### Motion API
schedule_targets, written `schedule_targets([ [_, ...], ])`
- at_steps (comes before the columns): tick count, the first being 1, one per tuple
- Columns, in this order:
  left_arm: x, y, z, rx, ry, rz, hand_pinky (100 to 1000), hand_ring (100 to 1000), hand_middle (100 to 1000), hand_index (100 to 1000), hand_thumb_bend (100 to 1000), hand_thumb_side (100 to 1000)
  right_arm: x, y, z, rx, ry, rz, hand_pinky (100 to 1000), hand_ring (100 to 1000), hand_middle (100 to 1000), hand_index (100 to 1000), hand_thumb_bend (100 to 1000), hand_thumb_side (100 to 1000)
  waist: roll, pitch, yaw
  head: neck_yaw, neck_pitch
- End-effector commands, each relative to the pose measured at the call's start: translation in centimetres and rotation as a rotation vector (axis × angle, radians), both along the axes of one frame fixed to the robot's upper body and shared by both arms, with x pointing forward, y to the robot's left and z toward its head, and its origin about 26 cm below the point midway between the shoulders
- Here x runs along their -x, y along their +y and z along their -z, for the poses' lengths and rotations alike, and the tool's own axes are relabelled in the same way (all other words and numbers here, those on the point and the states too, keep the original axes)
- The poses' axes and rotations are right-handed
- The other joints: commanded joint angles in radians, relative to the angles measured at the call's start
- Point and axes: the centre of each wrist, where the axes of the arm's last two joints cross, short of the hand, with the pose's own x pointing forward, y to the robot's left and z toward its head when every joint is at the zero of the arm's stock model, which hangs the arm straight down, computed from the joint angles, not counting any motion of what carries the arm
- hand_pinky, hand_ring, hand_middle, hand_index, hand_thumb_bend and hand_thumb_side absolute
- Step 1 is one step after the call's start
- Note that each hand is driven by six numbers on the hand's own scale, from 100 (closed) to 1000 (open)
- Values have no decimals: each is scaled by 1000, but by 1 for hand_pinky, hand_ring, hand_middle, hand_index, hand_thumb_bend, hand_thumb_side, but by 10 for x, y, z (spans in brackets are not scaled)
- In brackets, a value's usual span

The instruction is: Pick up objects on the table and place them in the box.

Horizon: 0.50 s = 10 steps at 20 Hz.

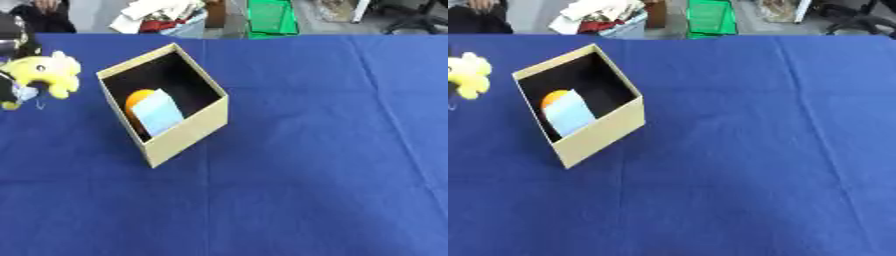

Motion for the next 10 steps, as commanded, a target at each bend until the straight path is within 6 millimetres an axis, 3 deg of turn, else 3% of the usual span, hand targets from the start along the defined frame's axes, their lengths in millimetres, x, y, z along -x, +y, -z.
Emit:
schedule_targets([
  [1, 8, -5, -20, 24, -93, 24, 564, 612, 443, 470, 100, 390, 5, -1, -9, 10, -29, 3, 861, 862, 803, 915, 100, 801, 1, -19, 1, -5, 3],
  [10, 7, -6, -19, 26, -104, 28, 564, 612, 443, 470, 100, 390, 5, -1, -9, 10, -29, 3, 861, 862, 803, 915, 100, 801, 1, -19, 1, -5, 3],
])
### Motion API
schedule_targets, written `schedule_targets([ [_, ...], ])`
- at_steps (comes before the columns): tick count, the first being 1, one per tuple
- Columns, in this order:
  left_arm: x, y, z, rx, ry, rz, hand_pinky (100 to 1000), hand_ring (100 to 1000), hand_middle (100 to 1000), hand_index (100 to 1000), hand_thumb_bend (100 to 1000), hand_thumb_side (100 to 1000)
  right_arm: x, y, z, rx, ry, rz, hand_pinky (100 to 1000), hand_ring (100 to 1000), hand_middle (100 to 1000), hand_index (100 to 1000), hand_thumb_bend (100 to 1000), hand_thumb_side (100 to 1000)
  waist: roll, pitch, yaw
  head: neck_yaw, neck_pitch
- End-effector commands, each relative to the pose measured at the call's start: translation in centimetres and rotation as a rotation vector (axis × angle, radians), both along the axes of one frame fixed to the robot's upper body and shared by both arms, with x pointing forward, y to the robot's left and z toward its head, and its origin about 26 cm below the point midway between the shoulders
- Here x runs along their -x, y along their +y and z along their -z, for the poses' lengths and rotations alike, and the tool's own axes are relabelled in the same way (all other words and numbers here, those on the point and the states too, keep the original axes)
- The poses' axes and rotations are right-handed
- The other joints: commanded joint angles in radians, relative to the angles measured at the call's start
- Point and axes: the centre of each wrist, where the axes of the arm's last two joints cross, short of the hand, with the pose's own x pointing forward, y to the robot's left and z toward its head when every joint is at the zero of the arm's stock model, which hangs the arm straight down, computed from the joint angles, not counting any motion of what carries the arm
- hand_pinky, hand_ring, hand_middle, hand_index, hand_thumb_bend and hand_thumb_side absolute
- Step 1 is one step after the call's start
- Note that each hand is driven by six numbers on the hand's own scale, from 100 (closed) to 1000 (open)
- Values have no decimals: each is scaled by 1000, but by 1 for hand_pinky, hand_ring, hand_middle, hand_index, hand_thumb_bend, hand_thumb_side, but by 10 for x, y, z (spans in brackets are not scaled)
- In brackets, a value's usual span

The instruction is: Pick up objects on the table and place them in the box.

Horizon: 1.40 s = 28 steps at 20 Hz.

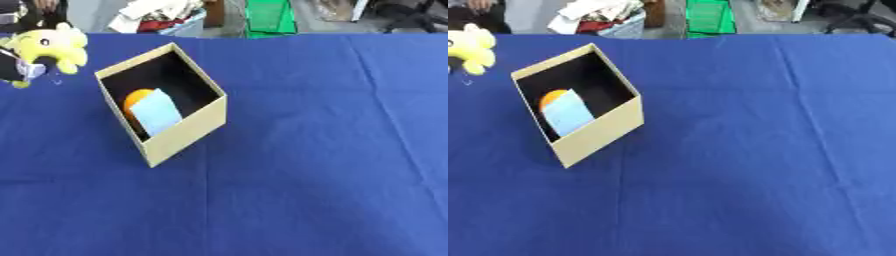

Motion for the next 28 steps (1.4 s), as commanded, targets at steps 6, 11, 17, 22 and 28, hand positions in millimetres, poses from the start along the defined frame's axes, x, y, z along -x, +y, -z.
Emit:
schedule_targets([
  [6, 7, -2, -19, 7, -68, 11, 514, 620, 495, 522, 100, 453, 4, 0, -10, 10, -32, -5, 862, 863, 804, 917, 100, 807, 1, -18, -3, 12, 4],
  [11, 16, -53, -34, 127, -160, 202, 504, 619, 498, 526, 100, 458, 2, 9, -15, -2, -44, -51, 862, 862, 804, 917, 100, 808, -3, 10, -45, 64, -10],
  [17, -1, -104, -11, 228, -158, 264, 500, 617, 495, 524, 100, 460, 2, 7, -15, -2, -42, -38, 863, 862, 804, 918, 100, 809, -1, 14, -32, 50, -10],
  [22, -12, -118, 3, 227, -180, 283, 501, 616, 494, 524, 100, 461, 3, 6, -15, -3, -43, -32, 863, 862, 804, 918, 100, 809, -1, 16, -28, 45, -11],
  [28, -16, -123, 8, 226, -182, 303, 497, 614, 494, 525, 100, 468, 2, 7, -15, -6, -46, -37, 862, 862, 804, 918, 100, 807, -3, 15, -34, 40, -17],
])
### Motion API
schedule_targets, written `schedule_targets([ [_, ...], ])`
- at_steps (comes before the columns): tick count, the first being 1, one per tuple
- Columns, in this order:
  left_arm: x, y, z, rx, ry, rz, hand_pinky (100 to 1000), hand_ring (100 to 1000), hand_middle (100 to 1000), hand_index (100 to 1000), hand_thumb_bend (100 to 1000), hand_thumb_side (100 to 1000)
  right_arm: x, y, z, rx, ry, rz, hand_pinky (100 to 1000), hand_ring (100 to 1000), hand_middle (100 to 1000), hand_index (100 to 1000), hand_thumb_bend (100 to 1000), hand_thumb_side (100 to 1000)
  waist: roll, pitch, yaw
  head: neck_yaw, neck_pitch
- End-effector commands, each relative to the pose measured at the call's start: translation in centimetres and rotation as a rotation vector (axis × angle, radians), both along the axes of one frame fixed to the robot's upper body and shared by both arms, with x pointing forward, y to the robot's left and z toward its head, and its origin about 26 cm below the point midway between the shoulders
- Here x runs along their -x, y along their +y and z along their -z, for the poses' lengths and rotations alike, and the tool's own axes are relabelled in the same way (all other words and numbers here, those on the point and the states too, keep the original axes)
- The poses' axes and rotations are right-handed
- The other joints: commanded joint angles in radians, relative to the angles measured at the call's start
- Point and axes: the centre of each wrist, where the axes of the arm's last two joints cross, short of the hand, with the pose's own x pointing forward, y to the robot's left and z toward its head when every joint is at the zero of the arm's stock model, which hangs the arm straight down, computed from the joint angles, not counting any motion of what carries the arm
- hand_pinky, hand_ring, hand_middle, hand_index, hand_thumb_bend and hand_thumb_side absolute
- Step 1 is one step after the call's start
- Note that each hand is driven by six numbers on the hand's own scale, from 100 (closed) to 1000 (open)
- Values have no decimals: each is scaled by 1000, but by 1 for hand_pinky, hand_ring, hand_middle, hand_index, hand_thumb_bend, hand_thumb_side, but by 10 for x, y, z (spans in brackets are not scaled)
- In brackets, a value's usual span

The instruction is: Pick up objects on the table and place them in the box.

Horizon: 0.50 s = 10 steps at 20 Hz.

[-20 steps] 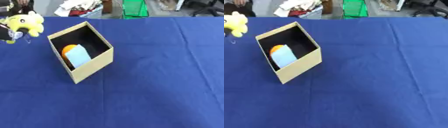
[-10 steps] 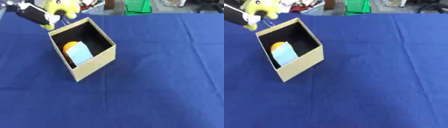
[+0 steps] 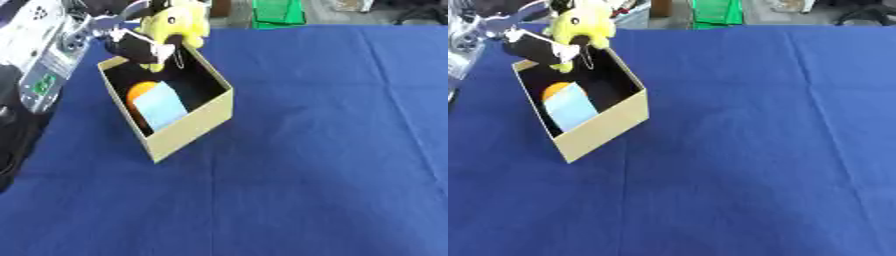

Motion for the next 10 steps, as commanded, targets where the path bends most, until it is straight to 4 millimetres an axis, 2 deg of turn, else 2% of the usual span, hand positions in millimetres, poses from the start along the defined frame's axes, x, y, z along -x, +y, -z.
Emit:
schedule_targets([
  [1, 2, -3, -10, 3, -36, 14, 500, 615, 496, 529, 100, 475, 5, 0, -11, 14, -35, -2, 862, 862, 804, 917, 100, 806, -2, -19, -4, -9, -12],
  [10, 0, -4, -8, 1, -33, 13, 500, 615, 497, 530, 100, 479, 5, 0, -11, 12, -36, -5, 862, 862, 804, 917, 100, 806, -4, -20, -6, -11, -14],
])
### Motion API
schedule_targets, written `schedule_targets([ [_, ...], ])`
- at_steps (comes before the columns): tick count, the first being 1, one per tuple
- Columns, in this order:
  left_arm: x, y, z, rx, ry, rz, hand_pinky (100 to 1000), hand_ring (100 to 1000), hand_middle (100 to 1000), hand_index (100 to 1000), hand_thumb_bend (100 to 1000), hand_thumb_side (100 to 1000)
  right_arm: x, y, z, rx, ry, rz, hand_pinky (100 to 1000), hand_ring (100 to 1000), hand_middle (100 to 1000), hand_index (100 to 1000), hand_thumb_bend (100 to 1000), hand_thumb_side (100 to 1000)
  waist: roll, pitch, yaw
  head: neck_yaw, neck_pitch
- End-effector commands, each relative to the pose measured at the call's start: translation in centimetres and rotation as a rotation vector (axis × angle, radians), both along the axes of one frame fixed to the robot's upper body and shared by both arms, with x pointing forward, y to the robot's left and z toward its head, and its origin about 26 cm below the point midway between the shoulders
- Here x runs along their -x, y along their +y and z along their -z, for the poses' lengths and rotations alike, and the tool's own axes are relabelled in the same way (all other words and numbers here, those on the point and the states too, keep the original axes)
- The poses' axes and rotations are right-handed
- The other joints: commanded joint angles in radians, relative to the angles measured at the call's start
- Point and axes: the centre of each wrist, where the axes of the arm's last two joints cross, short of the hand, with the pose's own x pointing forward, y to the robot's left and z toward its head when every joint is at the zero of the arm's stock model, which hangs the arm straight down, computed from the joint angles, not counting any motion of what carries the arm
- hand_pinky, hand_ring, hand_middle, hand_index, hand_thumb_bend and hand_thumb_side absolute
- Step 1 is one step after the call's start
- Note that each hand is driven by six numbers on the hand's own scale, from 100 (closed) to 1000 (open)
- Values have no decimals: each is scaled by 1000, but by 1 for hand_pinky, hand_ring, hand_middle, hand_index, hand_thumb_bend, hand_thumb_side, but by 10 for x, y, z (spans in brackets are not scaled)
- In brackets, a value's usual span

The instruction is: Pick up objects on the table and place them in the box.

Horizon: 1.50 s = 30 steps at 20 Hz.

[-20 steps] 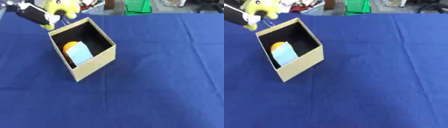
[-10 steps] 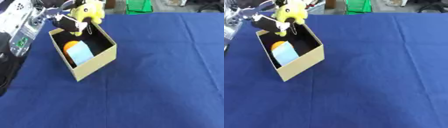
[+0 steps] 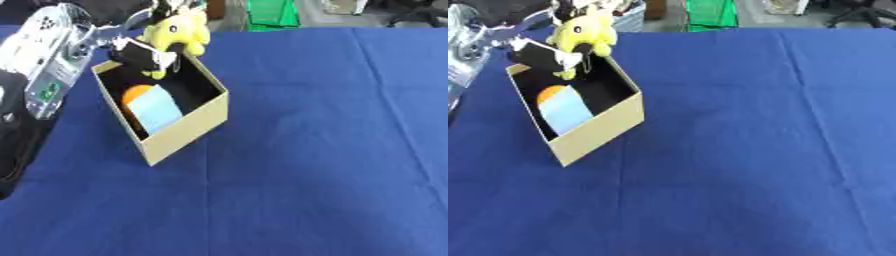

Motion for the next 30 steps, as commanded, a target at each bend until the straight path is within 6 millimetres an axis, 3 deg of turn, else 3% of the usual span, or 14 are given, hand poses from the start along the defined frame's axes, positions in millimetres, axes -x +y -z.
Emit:
schedule_targets([
  [1, 3, 0, -12, 0, -38, 4, 500, 615, 497, 530, 100, 479, 5, 0, -10, 13, -34, -4, 862, 862, 804, 917, 100, 806, -2, -20, -1, -3, -10],
  [12, 3, 0, -12, 0, -38, 4, 501, 615, 497, 530, 100, 480, 5, 0, -10, 13, -34, -4, 862, 862, 804, 917, 100, 806, -2, -20, -1, -3, -10],
  [13, 1, 1, -9, -9, -30, -5, 709, 808, 756, 793, 456, 711, 5, -1, -10, 12, -34, -1, 862, 861, 804, 916, 100, 806, -1, -17, 1, -8, -11],
  [14, -2, 6, 0, -41, -5, -31, 709, 808, 756, 793, 456, 711, 5, -2, -10, 10, -35, 2, 862, 861, 804, 916, 100, 806, 0, -15, 1, -9, -10],
  [15, -7, 11, 10, -76, 26, -58, 766, 857, 796, 833, 552, 723, 5, -1, -10, 9, -34, 2, 862, 861, 804, 916, 100, 806, -1, -15, -1, -8, -9],
  [18, -18, 18, 18, -151, 78, -119, 791, 887, 825, 861, 607, 715, 5, -1, -9, 6, -33, 1, 862, 861, 804, 916, 100, 805, -3, -16, -3, -6, -6],
  [30, -10, 14, 4, -259, 92, -186, 793, 895, 826, 853, 581, 718, 5, -1, -10, 5, -35, 3, 861, 861, 804, 915, 100, 804, -5, -17, -1, -7, -5],
])
